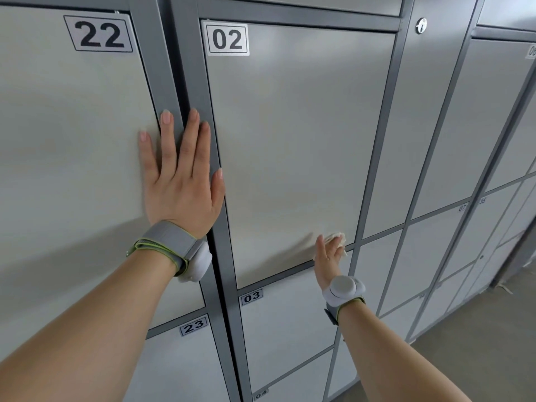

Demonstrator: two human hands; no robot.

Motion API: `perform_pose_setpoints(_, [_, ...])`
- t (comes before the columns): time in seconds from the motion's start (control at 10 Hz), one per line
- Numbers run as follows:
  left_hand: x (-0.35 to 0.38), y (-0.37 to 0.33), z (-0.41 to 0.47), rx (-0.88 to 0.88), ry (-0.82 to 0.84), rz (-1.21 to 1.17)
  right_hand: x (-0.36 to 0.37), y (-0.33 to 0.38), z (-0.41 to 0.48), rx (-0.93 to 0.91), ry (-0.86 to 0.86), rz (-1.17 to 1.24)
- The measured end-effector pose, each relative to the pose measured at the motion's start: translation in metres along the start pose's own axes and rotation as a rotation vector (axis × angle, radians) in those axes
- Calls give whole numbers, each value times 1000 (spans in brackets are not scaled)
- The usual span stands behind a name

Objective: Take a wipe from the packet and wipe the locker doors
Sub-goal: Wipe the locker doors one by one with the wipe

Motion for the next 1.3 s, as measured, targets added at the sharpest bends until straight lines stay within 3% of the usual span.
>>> perform_pose_setpoints(0.1, [1,0,0,-1,-10,1,-4,11,5,-18,-20,32])
perform_pose_setpoints(0.3, [1,0,0,-8,-18,-6,4,34,8,-257,-35,36])
perform_pose_setpoints(0.4, [1,-1,0,-8,-23,-2,3,16,6,-206,-28,1])
perform_pose_setpoints(0.5, [1,-1,0,-6,-32,-2,-2,-1,4,1,-43,35])
perform_pose_setpoints(0.6, [2,0,-1,-6,-33,3,-6,9,9,30,-54,25])
perform_pose_setpoints(0.8, [3,1,-2,-4,-29,5,-5,34,19,-217,-99,52])
perform_pose_setpoints(0.9, [2,1,-2,-11,-22,-7,-7,11,17,-172,-88,34])
perform_pose_setpoints(1.0, [2,0,-1,-11,-24,-14,-12,-6,18,50,-89,34])
perform_pose_setpoints(1.1, [3,0,-1,-10,-27,-7,-17,8,28,58,-131,75])
perform_pose_setpoints(1.3, [3,0,-1,-9,-18,-3,-23,48,46,-287,-171,27])
Point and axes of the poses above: each hand's wrist, its own z-axis towards the middle knuckle, its own x-axis out of the palm, y = z × x, the point moved 2 cm from there along z, towards the middle knuckle, and after that the axes turned 13 degrees about -x, right-handed, at the moved point
